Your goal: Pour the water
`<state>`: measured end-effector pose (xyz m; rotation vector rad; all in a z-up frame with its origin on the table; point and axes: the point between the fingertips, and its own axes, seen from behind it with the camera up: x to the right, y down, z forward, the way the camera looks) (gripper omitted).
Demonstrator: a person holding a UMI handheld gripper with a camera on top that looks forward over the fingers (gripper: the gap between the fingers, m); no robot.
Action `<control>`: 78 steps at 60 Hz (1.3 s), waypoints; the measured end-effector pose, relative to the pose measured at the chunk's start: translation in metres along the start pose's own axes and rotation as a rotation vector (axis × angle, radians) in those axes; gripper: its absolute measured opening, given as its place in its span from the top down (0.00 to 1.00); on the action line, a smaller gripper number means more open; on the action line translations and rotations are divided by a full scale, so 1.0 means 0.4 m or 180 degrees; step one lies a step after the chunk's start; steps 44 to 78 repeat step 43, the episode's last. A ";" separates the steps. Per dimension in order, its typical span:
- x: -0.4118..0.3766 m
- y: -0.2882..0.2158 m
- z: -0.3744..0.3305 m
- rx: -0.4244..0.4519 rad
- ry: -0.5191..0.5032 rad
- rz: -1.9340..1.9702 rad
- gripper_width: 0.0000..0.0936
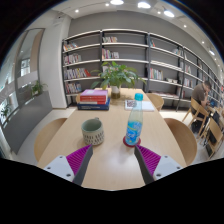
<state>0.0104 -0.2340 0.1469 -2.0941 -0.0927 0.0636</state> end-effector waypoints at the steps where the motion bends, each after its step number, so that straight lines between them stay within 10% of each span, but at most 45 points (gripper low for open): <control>1: -0.005 -0.013 -0.012 0.0026 0.0003 -0.0016 0.09; 20: -0.034 -0.198 -0.152 0.0347 0.0075 0.0059 0.09; 78: -0.014 -0.204 -0.199 0.0348 0.0234 0.0069 0.09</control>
